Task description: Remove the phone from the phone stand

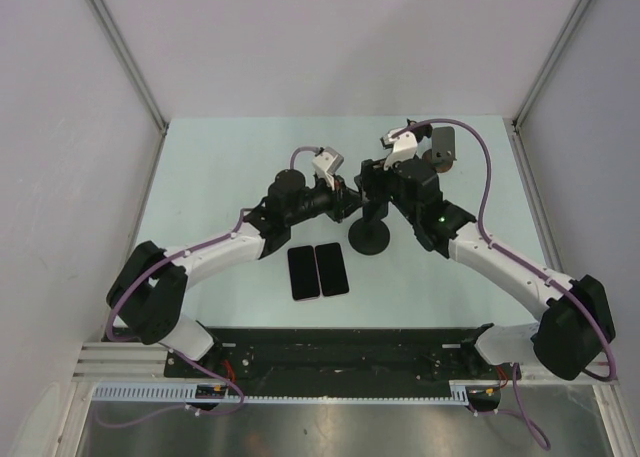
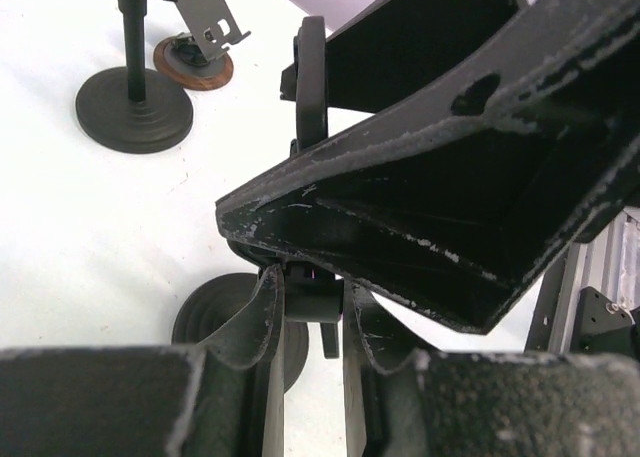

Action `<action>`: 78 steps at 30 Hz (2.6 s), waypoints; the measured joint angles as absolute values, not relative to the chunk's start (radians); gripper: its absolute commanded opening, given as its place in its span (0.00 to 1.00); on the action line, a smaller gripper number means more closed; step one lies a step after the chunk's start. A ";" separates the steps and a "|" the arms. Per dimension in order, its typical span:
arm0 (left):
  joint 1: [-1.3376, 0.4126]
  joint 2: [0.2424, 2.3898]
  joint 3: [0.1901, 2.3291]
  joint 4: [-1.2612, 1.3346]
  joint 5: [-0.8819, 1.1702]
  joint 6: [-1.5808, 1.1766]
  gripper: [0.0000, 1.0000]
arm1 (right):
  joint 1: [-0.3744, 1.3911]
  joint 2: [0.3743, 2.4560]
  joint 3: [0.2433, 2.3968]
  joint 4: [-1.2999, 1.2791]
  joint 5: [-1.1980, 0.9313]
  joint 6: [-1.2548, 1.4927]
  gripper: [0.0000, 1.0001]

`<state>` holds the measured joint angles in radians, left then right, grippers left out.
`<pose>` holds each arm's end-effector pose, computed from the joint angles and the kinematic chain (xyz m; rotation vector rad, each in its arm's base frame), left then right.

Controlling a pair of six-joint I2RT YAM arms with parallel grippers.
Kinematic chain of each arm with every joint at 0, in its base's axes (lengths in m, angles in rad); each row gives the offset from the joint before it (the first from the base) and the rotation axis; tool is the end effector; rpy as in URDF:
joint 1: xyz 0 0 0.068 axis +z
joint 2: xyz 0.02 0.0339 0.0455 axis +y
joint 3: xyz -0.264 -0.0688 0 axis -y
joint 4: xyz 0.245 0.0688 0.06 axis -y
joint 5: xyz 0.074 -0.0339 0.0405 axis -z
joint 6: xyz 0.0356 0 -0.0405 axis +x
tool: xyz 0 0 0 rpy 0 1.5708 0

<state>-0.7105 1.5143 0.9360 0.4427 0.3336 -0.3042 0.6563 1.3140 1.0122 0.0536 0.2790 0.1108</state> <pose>0.2575 -0.2369 0.2789 0.6195 1.7020 -1.0237 0.2513 0.1812 0.3267 -0.2968 1.7944 0.2911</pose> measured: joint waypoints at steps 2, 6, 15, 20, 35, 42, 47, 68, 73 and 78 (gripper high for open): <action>-0.707 1.514 0.935 0.443 0.343 -0.295 0.00 | 0.625 1.305 1.012 0.038 0.204 0.111 0.00; -0.685 1.514 0.935 0.446 0.403 -0.290 0.00 | 0.547 1.295 1.012 0.020 0.004 0.110 0.00; -0.606 1.551 0.950 0.466 0.607 -0.299 0.00 | 0.418 1.295 1.012 -0.001 -0.350 0.098 0.00; -0.583 1.565 0.952 0.480 0.652 -0.306 0.13 | 0.393 1.303 1.012 -0.025 -0.437 0.095 0.00; -0.577 1.467 0.942 0.435 0.650 -0.310 0.91 | 0.340 1.230 1.011 -0.075 -0.423 0.112 0.00; -0.594 1.306 0.905 0.432 0.575 -0.310 0.99 | 0.351 1.168 1.020 -0.109 -0.421 0.150 0.00; -0.657 1.249 0.895 0.408 0.470 -0.294 0.99 | 0.398 1.163 1.057 -0.112 -0.382 0.191 0.00; -0.780 1.216 0.895 0.300 0.172 -0.254 0.44 | 0.683 1.185 1.141 -0.116 -0.046 0.376 0.00; -0.793 1.198 0.892 0.274 0.158 -0.248 0.00 | 0.715 1.213 1.142 -0.104 -0.002 0.397 0.00; -0.796 1.166 0.861 0.256 0.109 -0.228 0.00 | 0.731 1.235 1.142 -0.098 0.025 0.416 0.32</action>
